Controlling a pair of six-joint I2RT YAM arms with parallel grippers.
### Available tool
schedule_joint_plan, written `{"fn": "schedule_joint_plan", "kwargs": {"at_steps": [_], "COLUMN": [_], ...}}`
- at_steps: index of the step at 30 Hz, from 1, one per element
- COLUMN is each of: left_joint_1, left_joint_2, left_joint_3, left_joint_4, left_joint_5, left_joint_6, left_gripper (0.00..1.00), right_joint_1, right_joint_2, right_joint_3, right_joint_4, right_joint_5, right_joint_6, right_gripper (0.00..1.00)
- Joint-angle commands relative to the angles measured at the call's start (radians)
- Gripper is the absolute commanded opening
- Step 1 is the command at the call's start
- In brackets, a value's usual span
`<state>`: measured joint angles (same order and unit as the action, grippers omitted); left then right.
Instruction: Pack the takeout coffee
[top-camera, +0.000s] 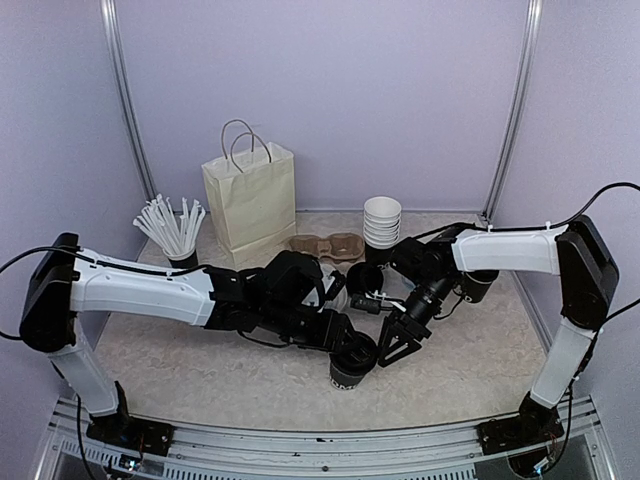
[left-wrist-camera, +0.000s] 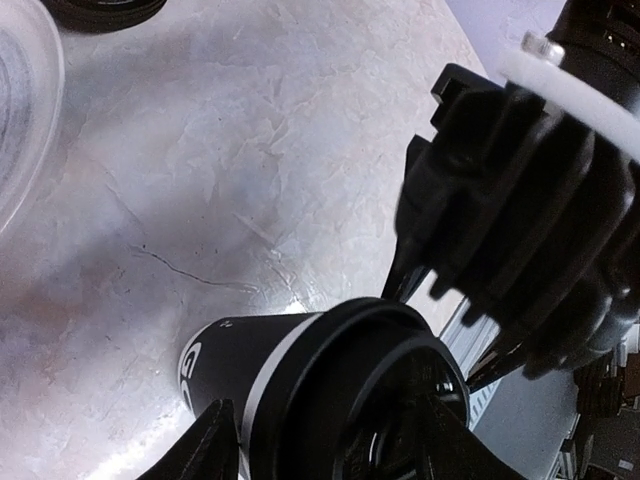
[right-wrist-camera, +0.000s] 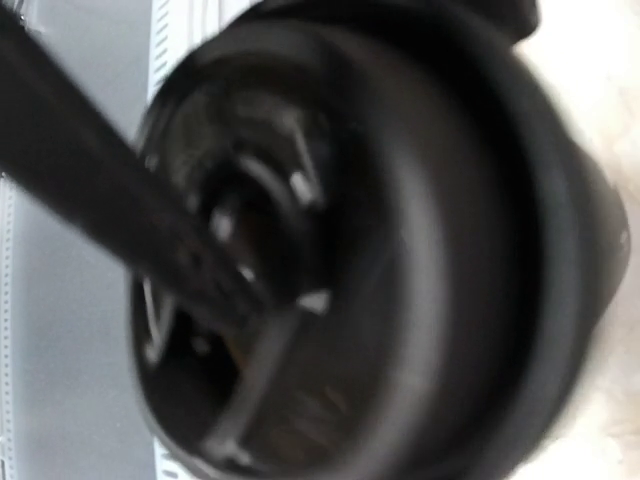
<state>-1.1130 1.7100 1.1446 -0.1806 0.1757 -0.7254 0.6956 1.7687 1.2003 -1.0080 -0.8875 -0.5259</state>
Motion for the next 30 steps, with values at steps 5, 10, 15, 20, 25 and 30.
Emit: {"fn": "schedule_joint_plan", "kwargs": {"at_steps": [5,10,15,20,25,30], "left_joint_1": [0.026,0.021,-0.004,-0.008,-0.006,-0.014], "left_joint_2": [0.007,0.006,-0.046,-0.134,-0.258,-0.349], "left_joint_3": [0.002,0.036,0.06,-0.021,-0.2,-0.326], "left_joint_4": [-0.013,-0.029,-0.066,-0.085,-0.033,0.097], "left_joint_5": [-0.077,-0.085,-0.101,-0.125,-0.12,-0.055], "left_joint_6": [0.061,0.086,0.089,-0.017,-0.289,-0.409], "left_gripper": [0.59,0.68,0.75,0.74,0.6,0.54], "right_joint_1": [0.011,0.009,-0.003,-0.02,-0.06,-0.07], "right_joint_2": [-0.022,-0.033,-0.034,-0.007,0.021,0.054], "right_joint_3": [-0.007,-0.015,0.012,0.024,0.065,0.102], "right_joint_4": [0.02,0.009,-0.036,-0.057,-0.073,-0.054], "right_joint_5": [0.031,0.038,0.026,-0.021,-0.061,-0.07], "right_joint_6": [0.018,0.016,-0.005,-0.008,0.002,0.026], "right_gripper": [0.5,0.51,0.51,0.51,0.5,0.49]}}
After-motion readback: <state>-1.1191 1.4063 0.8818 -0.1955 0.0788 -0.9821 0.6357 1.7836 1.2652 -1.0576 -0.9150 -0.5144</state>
